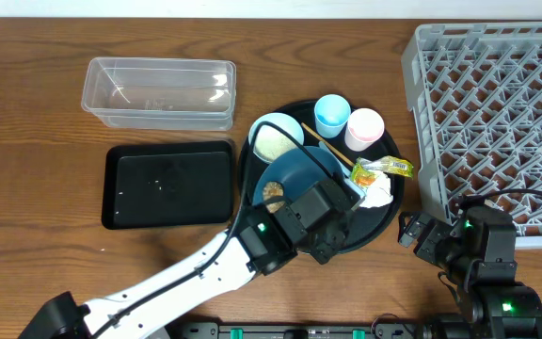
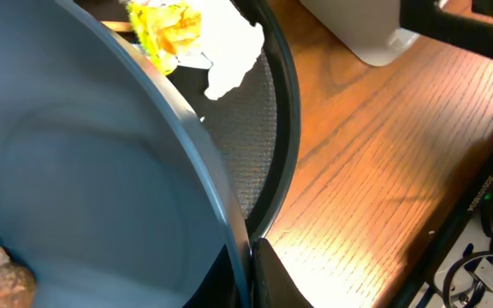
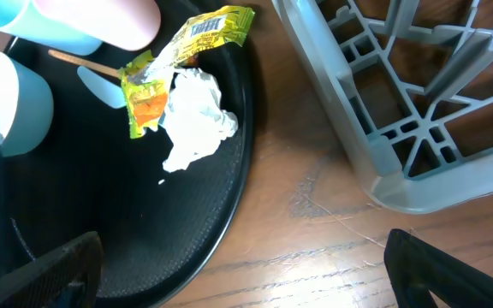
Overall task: Sort waste into correct bins and load items into the dishwasher rack
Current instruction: 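Lift the blue plate and tilt it over the black rectangular tray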
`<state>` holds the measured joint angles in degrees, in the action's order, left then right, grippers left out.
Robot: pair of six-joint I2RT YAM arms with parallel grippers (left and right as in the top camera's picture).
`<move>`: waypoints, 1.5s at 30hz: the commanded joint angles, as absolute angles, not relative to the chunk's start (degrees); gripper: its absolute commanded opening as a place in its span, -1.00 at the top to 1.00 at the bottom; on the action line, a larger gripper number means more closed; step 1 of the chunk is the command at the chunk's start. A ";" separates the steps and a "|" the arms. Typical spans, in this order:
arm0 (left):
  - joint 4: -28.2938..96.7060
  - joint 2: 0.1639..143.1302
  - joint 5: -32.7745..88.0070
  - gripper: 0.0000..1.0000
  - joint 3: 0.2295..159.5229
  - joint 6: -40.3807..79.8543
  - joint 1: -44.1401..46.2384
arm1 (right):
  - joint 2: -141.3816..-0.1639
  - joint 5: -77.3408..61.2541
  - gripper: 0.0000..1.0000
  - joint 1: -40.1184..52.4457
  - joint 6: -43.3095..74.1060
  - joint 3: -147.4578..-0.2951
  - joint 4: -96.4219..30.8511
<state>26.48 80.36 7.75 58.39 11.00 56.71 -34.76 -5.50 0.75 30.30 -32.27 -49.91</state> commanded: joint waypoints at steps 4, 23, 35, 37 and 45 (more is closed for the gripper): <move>26.48 73.84 7.46 0.88 58.00 13.85 51.07 | -34.63 -4.89 -0.99 0.38 29.50 -33.21 -49.98; 33.21 62.11 31.70 0.87 57.84 14.68 20.95 | -34.63 -4.89 -0.98 0.38 29.50 -33.21 -49.98; 33.82 62.17 59.02 0.88 54.02 11.00 -4.86 | -34.63 -4.89 -0.98 0.38 29.50 -33.21 -49.98; 33.78 62.48 64.01 0.88 52.75 9.54 -9.32 | -34.63 -4.91 -0.98 0.38 29.50 -33.21 -50.00; 33.78 63.86 74.83 0.88 51.59 5.98 -20.38 | -34.63 -4.89 -0.99 0.38 29.50 -33.21 -49.98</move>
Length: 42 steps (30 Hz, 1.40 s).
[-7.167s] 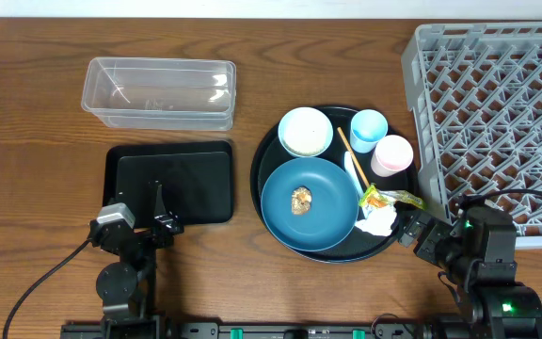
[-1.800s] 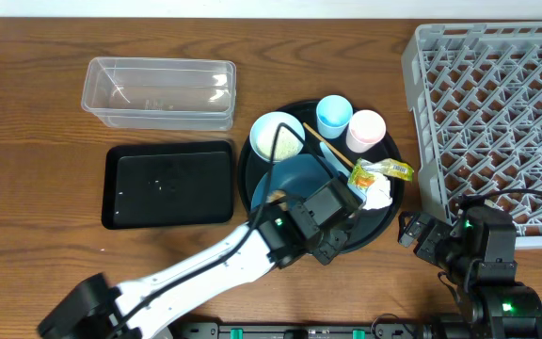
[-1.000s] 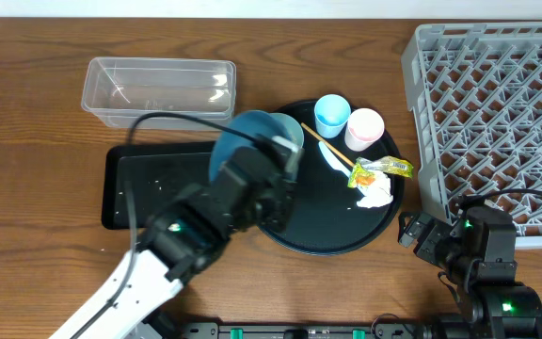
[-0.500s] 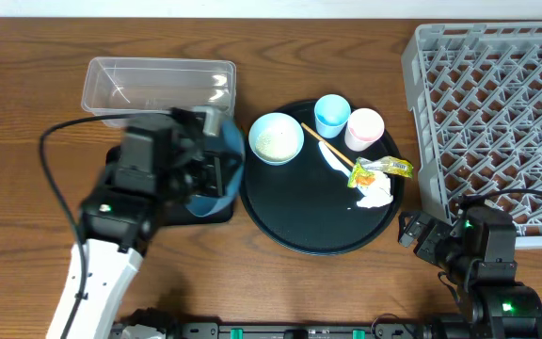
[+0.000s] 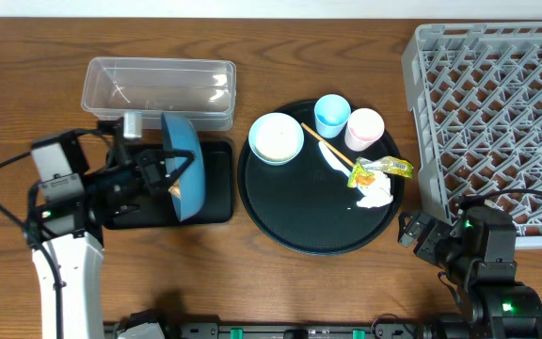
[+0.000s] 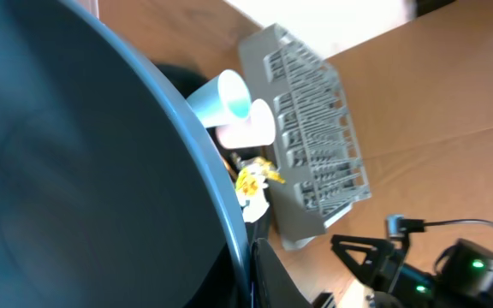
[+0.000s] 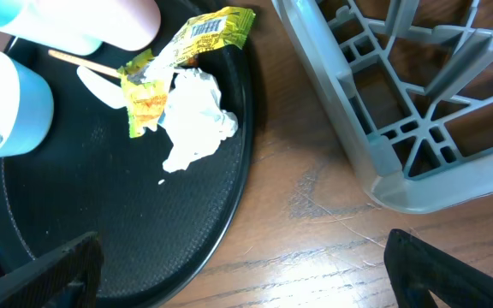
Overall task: Sort waste into correct bins and load items into the dishwasher rack
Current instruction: 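Lift the blue plate and tilt it over the black rectangular tray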
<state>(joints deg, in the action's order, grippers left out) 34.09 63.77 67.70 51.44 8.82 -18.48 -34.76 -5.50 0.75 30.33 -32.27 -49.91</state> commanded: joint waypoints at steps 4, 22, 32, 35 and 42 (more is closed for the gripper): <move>33.78 63.99 75.33 0.88 51.59 6.00 -21.21 | -34.63 -4.89 -0.98 0.38 29.50 -33.21 -50.00; 34.00 64.99 83.44 0.87 51.57 4.47 -28.86 | -34.63 -4.89 -0.98 0.38 29.50 -33.21 -49.98; 34.46 68.58 88.18 0.88 51.55 2.57 -28.97 | -34.63 -4.89 -0.99 0.38 29.50 -33.21 -49.98; 34.33 68.40 87.13 0.88 51.55 2.35 -28.97 | -34.63 -4.89 -0.99 0.38 29.50 -33.21 -49.98; 34.48 63.68 84.82 0.88 51.55 2.94 -27.03 | -34.63 -4.89 -0.99 0.38 29.50 -33.21 -49.98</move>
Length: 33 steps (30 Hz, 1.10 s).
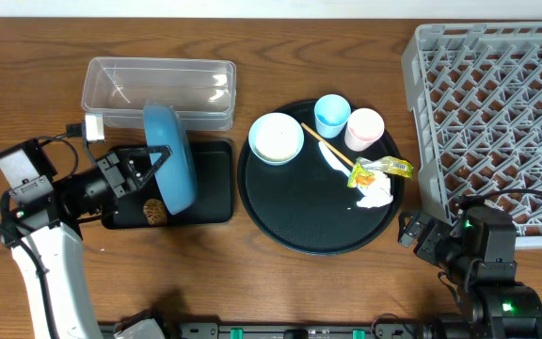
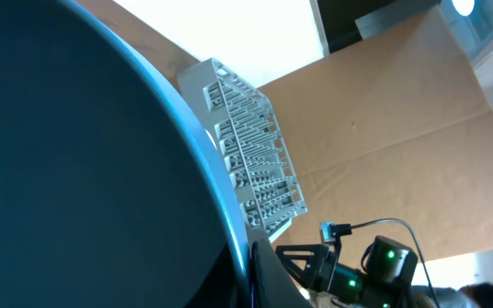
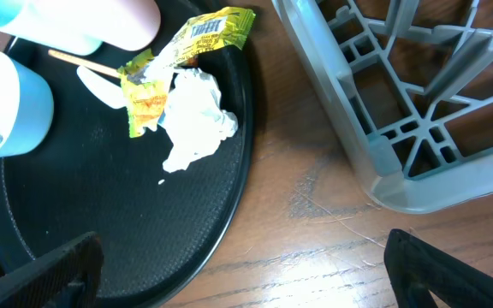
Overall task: Sort waste into correct bins and load items into the dishwasher rack
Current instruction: 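Lift the blue plate and tilt it over the black rectangular tray, then carry the emptied blue plate back and lower it onto the round tray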
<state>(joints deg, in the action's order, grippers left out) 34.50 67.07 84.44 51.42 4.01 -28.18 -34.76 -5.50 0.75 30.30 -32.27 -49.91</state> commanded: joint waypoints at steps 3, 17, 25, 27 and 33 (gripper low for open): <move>34.98 58.74 77.10 0.88 51.55 5.19 -21.76 | -34.63 -4.89 -0.98 0.38 29.50 -33.21 -49.98; 38.57 53.08 38.37 0.88 51.55 12.12 21.63 | -34.63 -4.89 -0.99 0.38 29.50 -33.21 -49.98; 28.47 63.96 25.08 0.88 51.55 15.79 39.57 | -34.63 -4.89 -0.99 0.38 29.50 -33.21 -49.98; 25.82 67.68 24.36 0.88 51.55 15.81 41.93 | -34.63 -4.89 -0.98 0.38 29.50 -33.21 -50.00; 18.09 77.12 25.45 0.88 51.55 18.37 46.26 | -34.63 -4.89 -0.99 0.38 29.50 -33.21 -49.98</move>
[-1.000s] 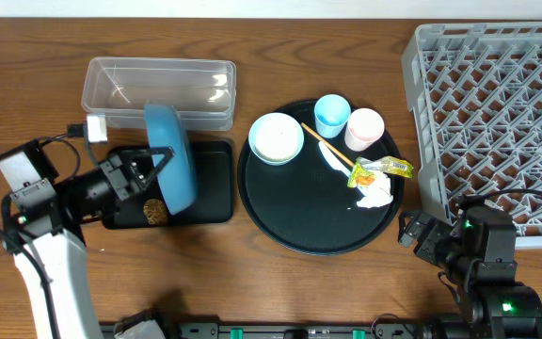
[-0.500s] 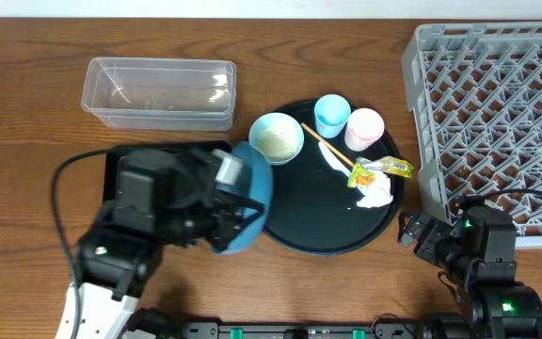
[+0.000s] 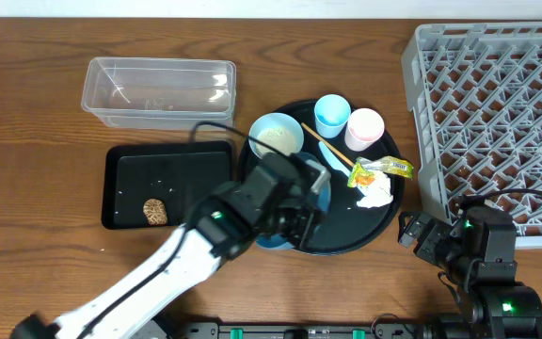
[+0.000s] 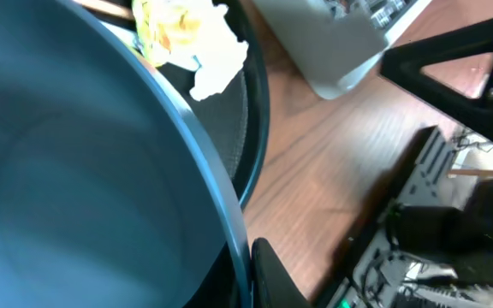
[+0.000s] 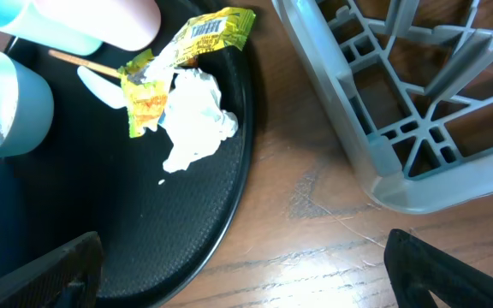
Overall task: Sort waste into correct bins and load items into the dishwasher rack
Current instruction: 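Carry the emptied blue plate back and lower it onto the round tray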
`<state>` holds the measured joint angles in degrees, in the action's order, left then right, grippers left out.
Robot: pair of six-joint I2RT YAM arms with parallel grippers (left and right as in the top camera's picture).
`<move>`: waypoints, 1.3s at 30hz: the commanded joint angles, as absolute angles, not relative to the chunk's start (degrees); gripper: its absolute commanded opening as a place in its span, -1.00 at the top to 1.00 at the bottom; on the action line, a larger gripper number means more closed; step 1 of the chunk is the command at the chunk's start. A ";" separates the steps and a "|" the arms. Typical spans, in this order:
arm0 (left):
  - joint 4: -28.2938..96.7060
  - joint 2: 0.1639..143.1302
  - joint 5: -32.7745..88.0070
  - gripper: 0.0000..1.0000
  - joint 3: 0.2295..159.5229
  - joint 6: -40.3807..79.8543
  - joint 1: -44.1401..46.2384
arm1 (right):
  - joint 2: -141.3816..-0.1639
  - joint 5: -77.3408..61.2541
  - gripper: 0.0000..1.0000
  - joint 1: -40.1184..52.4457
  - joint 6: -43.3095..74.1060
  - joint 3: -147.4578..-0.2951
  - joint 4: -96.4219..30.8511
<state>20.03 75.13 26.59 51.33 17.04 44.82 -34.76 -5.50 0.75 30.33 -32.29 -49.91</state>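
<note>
My left gripper (image 3: 294, 209) is shut on the rim of the blue plate (image 3: 321, 193), which sits low over the front left of the round black tray (image 3: 384, 226). In the left wrist view the plate (image 4: 75, 171) shows no food and the gripper (image 4: 248, 257) pinches its edge. A brown food scrap (image 3: 155, 211) lies in the black rectangular bin (image 3: 120, 160). On the round tray are a white bowl (image 3: 276, 135), blue cup (image 3: 332, 113), pink cup (image 3: 365, 125), yellow wrapper (image 5: 187, 47) and white tissue (image 5: 195, 120). My right gripper (image 5: 246, 274) stands open beside the tray.
A clear plastic container (image 3: 158, 89) stands behind the black bin. The grey dishwasher rack (image 3: 497, 104) fills the right side, its near corner (image 5: 400, 111) close above my right gripper. A wooden stick and a white spoon lie between the cups and the wrapper.
My left gripper has moved with the blue plate from above the black bin, where it was tipped on edge, back over the round tray, held flatter. The right arm has not moved.
First my left gripper was shut on the plate's rim on the round tray, a brown scrap on the plate. Then the plate stood tilted over the black bin. Then the scrap lay in the bin. Now the empty plate is back at the round tray.
</note>
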 commanded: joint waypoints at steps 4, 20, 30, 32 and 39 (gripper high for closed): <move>15.42 79.85 25.41 0.88 51.55 18.33 48.38 | -34.63 -4.89 -0.99 0.38 29.50 -33.21 -49.98; 16.03 78.54 20.29 -0.07 54.26 18.31 48.66 | -34.63 -4.89 -0.99 0.38 29.50 -33.21 -50.00; 16.36 73.76 2.46 -0.96 54.46 15.51 47.81 | -34.63 -4.89 -0.98 0.38 29.50 -33.21 -49.98; 16.51 73.23 2.46 -0.96 54.52 13.17 47.79 | -34.63 -4.89 -0.99 0.38 29.50 -33.23 -50.00; 27.09 77.36 2.33 -0.96 60.34 9.58 41.98 | -34.63 -4.89 -0.98 0.38 29.50 -33.21 -49.98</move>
